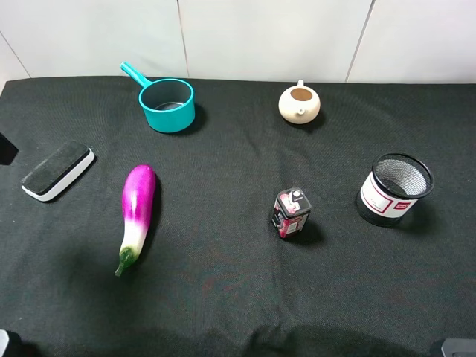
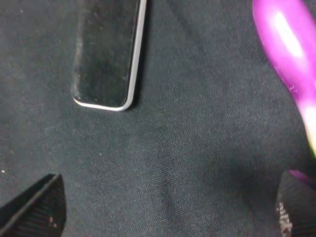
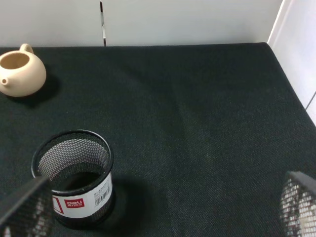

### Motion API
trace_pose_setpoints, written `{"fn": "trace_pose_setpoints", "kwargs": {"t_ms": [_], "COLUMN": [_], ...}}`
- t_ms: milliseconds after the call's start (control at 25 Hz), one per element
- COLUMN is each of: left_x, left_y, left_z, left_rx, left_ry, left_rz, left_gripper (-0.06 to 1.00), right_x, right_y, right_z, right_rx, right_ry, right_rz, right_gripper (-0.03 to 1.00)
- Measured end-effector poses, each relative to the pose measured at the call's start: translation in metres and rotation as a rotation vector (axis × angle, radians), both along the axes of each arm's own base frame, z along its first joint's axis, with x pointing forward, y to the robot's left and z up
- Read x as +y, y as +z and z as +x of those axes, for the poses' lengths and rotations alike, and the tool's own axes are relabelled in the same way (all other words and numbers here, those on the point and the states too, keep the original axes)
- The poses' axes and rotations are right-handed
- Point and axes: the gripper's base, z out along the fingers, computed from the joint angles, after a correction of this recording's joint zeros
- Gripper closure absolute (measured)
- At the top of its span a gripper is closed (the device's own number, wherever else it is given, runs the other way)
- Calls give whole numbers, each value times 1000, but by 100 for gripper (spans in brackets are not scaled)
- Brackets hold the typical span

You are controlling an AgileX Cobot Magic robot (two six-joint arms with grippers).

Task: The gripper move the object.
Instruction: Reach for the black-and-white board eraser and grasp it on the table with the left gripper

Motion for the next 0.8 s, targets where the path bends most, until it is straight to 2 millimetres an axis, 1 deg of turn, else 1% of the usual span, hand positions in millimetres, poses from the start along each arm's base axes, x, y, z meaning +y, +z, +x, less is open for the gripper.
{"fn": "trace_pose_setpoints", "kwargs": {"t_ms": [240,400,600,640,680,800], "left_x": [-1,-1,6,6,10,13], "left_y": [-19,-24,-31,-31,-33,-38], "left_z": [18,33,54,54,59,68], "left_rx": [88,120,172,172,186,209], "left_ry": [-18,-50,-70,-70,-82,-89], "left_rz": [11,24,20,20,24,28], "left_gripper": [4,4,4,4,4,4], "right_x": [0,0,0,0,0,0], "right_y": [0,0,0,0,0,0], "right_z": [0,0,0,0,0,0], "right_rx": [0,0,0,0,0,0], "right_ry": [0,0,0,0,0,0], "right_rz": [0,0,0,0,0,0], "right_gripper": [27,27,27,27,27,27]}}
